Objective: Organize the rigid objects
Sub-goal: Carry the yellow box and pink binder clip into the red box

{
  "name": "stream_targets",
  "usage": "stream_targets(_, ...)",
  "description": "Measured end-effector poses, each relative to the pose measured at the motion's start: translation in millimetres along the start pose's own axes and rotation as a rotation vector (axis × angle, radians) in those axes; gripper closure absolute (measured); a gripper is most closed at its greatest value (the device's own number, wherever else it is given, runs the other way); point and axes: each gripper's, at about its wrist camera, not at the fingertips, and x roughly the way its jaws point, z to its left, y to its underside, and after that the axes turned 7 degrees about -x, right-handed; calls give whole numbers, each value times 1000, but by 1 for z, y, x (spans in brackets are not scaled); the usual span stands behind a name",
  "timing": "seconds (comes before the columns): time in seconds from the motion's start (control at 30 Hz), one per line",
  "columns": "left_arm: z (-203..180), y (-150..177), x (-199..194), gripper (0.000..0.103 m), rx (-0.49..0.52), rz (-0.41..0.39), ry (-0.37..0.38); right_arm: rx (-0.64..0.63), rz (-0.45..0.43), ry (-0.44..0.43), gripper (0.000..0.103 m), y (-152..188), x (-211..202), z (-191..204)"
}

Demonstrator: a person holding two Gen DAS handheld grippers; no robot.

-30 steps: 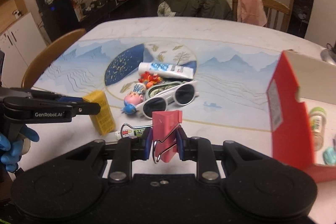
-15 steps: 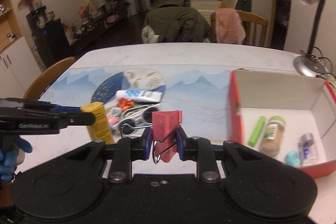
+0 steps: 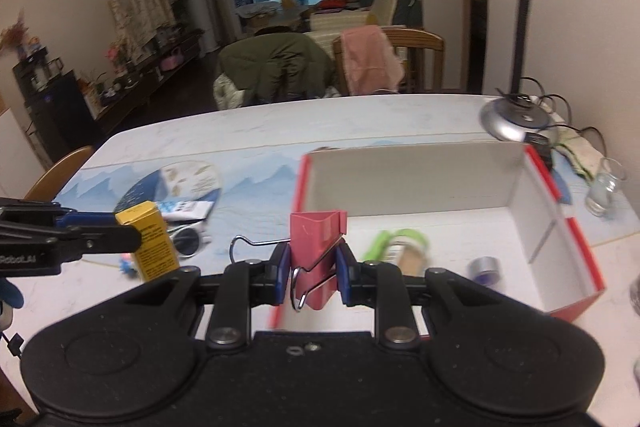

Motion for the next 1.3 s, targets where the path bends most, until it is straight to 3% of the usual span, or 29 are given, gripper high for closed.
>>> stream_targets(0.3, -53, -15, 39, 74, -3, 40, 56, 37, -2, 45, 80, 3, 1, -64)
stream_targets(0.57, -96, -21, 82, 74, 59, 95, 63, 47, 21, 66, 80, -2, 18, -113)
stream_targets(0.9, -131, -18, 140, 74, 110, 191, 33, 29, 87, 62, 80, -4, 52, -146)
stream_targets(1.3, -139, -15, 195, 74, 121, 286, -29, -32, 189, 58, 80, -6, 96, -161)
